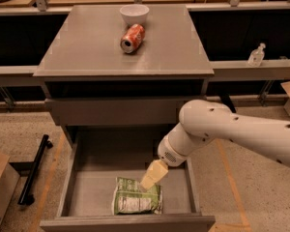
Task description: Pick green jalapeno chip bag from middle drawer and place on counter
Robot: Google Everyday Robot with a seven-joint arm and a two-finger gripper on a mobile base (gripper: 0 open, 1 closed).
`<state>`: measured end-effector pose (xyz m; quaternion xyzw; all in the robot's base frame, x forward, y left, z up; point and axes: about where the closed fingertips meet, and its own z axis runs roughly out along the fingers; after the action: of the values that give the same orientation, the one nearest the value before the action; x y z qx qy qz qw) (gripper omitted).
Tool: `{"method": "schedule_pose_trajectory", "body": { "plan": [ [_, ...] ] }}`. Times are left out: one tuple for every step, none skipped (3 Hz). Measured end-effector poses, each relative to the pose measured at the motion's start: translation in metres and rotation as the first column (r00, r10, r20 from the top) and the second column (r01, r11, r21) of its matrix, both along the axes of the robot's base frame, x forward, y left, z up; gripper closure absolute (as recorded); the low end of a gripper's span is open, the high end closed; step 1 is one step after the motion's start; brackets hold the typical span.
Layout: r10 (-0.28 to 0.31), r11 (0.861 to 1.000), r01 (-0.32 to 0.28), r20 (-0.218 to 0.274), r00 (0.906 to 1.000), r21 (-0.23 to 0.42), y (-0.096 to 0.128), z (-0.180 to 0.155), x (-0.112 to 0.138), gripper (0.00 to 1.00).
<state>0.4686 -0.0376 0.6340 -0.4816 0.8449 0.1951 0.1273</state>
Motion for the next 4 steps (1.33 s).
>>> {"method": "schedule_pose_trajectory", "body": {
  "plan": [
    [-0.024,1.000,0.023,-0.040,0.9989,-0.015,0.029,-0.040,0.002,0.00],
    [-0.034,0.999,0.033,-0.047,0.9983,-0.014,0.035,-0.042,0.002,0.00],
    [-0.095,0.995,0.093,-0.073,0.9929,-0.029,0.021,-0.061,-0.001,0.00],
    [-0.186,0.981,0.178,-0.091,0.9784,-0.083,0.017,-0.104,0.007,0.00]
  ]
}}
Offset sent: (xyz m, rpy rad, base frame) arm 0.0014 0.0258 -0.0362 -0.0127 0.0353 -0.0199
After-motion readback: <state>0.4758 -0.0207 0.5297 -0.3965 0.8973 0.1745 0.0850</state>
